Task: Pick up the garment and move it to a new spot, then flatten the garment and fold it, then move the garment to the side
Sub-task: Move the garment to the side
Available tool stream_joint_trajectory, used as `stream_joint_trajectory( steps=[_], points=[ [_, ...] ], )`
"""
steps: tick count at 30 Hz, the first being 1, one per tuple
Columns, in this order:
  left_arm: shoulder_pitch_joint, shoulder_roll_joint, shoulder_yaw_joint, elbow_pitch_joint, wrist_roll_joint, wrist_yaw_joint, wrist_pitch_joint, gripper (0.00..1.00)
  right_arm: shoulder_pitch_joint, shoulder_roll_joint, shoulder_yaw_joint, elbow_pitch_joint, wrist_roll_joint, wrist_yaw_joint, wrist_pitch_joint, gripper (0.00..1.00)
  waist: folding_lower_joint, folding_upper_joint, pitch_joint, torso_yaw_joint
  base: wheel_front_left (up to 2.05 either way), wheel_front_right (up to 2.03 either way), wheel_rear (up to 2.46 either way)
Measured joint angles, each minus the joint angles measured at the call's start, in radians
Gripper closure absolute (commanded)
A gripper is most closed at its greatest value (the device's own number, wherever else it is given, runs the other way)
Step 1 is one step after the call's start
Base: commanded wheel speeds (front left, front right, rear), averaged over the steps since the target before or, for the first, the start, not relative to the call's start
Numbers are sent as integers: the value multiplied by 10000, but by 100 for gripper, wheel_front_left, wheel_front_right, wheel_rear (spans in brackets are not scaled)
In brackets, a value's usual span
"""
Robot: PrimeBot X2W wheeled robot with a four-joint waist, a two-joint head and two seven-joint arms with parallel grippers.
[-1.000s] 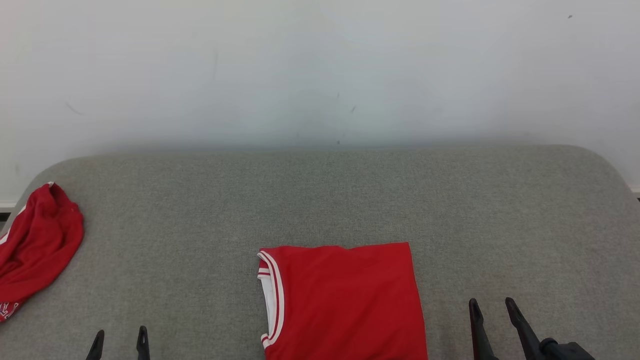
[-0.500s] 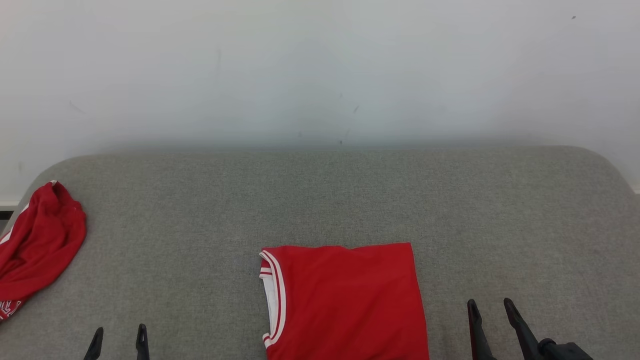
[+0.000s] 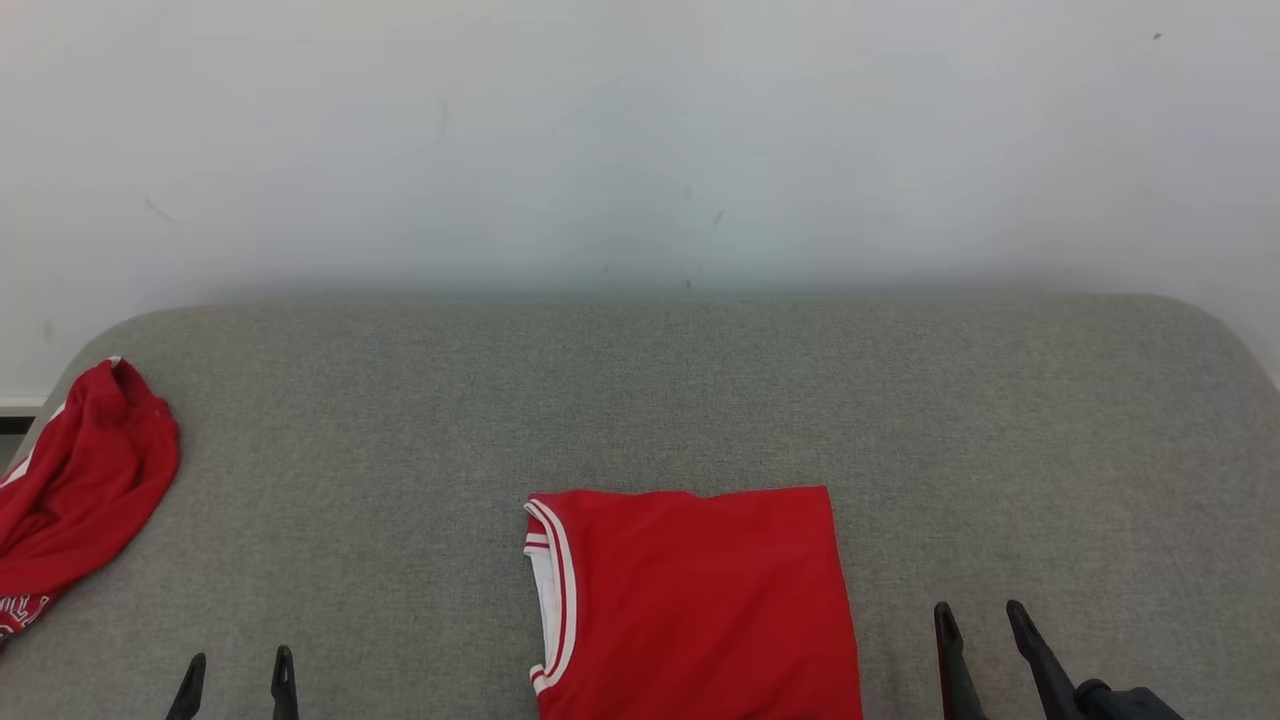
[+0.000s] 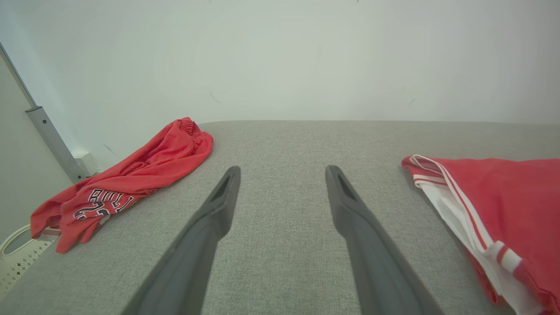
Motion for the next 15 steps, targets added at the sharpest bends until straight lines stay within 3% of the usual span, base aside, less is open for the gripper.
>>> stream_joint_trajectory(
  steps=[6,15],
  points=[
    [-15,-81,-27,12,2,-71,0,0,-254,0,176,794,161,0,238,0,0,0,14,120,0,0,0],
    [-240,-299,-272,98,21,-138,-6,0,-2761,2,339,3616,477,0,1634,0,1,1,147,619,0,0,0]
  ],
)
